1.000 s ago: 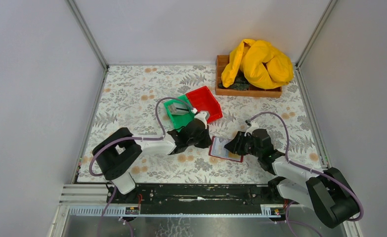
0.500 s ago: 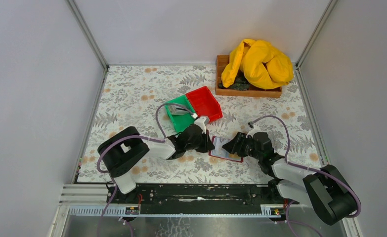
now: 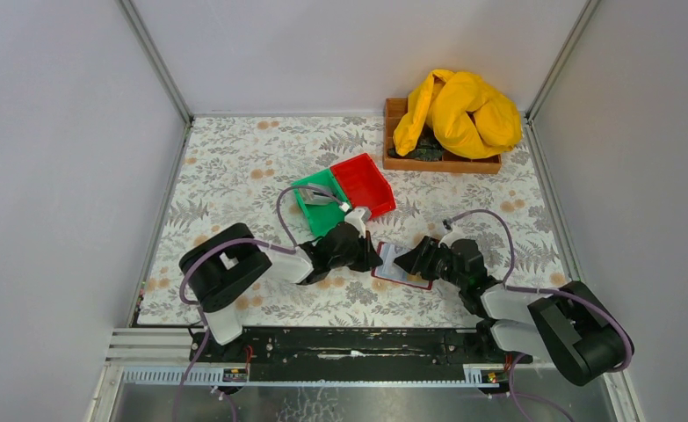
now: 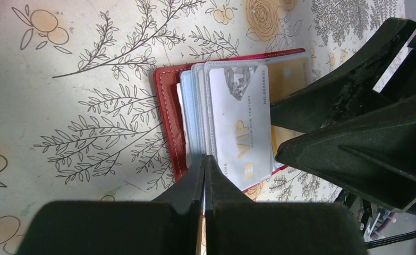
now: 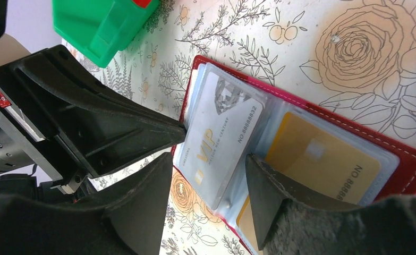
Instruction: Take the credit cards out of the card holder
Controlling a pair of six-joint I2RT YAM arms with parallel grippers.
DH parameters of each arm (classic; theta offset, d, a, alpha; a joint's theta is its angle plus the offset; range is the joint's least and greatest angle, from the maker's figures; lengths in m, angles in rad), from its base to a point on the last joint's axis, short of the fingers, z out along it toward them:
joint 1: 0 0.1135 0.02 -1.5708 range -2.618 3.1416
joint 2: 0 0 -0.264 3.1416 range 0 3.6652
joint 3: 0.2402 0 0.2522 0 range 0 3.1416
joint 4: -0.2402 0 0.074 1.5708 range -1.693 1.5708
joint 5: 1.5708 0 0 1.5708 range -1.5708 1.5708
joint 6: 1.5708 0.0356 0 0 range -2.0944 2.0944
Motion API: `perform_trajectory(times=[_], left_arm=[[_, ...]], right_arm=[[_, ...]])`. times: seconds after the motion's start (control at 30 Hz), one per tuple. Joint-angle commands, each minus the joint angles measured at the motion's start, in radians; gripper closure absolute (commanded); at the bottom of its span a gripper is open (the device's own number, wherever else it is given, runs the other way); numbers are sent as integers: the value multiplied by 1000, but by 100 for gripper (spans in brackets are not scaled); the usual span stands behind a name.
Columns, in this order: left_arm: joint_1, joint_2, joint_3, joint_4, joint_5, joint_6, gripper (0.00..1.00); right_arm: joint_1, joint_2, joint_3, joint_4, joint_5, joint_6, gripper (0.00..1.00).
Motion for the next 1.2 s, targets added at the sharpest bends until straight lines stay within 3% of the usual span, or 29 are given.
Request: perform_trajectory(times=[0.0, 0.3, 0.73, 1.17], left_arm=[[-8, 41, -21, 24, 1, -10, 100], [-16, 54, -34, 35, 0, -19, 100], [-27, 71, -31, 45, 5, -26, 100], [-59, 103, -6, 43, 7, -38, 100]], right_arm=[[5, 47, -27, 133, -37, 43, 40], [6, 51, -60, 260, -61, 86, 47], [6, -99, -61, 126, -50, 54, 51], [5, 135, -65, 443, -178, 111, 53]])
